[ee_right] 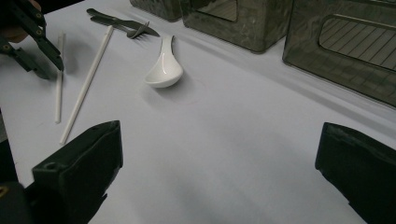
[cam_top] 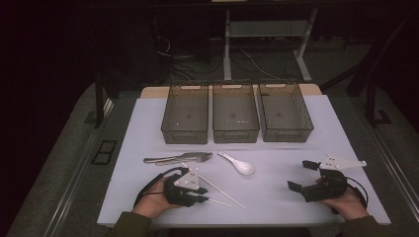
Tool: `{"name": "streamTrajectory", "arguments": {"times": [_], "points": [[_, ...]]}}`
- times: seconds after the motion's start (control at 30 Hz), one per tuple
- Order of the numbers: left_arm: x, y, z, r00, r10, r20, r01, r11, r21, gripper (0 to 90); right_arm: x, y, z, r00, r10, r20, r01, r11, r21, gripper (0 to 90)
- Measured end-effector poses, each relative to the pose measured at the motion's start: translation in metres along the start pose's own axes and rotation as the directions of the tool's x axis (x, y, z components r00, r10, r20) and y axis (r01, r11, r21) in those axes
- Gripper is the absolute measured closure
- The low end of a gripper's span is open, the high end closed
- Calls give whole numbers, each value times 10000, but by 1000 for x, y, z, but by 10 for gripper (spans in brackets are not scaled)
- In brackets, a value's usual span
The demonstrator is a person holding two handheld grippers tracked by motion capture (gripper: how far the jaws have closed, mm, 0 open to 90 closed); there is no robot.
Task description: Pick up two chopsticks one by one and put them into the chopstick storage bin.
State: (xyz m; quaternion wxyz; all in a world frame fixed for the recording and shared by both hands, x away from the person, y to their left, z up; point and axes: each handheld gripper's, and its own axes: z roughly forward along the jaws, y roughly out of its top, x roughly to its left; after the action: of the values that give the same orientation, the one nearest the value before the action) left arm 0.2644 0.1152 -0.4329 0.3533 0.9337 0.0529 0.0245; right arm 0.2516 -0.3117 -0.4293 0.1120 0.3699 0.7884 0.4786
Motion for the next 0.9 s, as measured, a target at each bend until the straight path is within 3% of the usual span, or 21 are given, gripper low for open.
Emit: {"name": "streamTrajectory", "arguments": {"times": [0.13,0.27,0.47,0.53,0.63,0.67,0.7,0.77,0.9], "points": [[1,18,8,9992,403,48,-402,9990,-186,710,0,0,0,10000,8,22,-8,10000,1,8],[10,32,17,9976,684,-136,-685,9976,-31,711,0,0,0,10000,10,4,-10,10000,3,8],[31,34,19,9982,509,-332,-500,9984,265,702,-1,0,0,10000,23,-30,-23,10000,-46,8],[48,26,8,9962,70,-874,-47,9996,266,730,-1,0,-1,10000,30,-29,-30,10000,-50,8],[65,14,-6,9866,-507,-1550,572,9976,378,778,-1,0,0,10000,53,-39,-53,10000,-33,8],[65,14,-6,9866,-507,-1550,572,9976,378,800,-1,0,0,10000,62,-41,-63,10000,-26,8],[74,6,-12,9760,-908,-1982,1043,9928,591,820,-1,0,0,10000,67,-40,-67,10000,-24,7],[78,-1,-15,9666,-1168,-2283,1391,9867,840,855,-1,0,0,10000,78,-35,-78,10000,-21,8],[81,-8,-15,9583,-1358,-2514,1688,9790,1146,883,-1,0,0,10000,74,-36,-74,10000,-31,8]]}}
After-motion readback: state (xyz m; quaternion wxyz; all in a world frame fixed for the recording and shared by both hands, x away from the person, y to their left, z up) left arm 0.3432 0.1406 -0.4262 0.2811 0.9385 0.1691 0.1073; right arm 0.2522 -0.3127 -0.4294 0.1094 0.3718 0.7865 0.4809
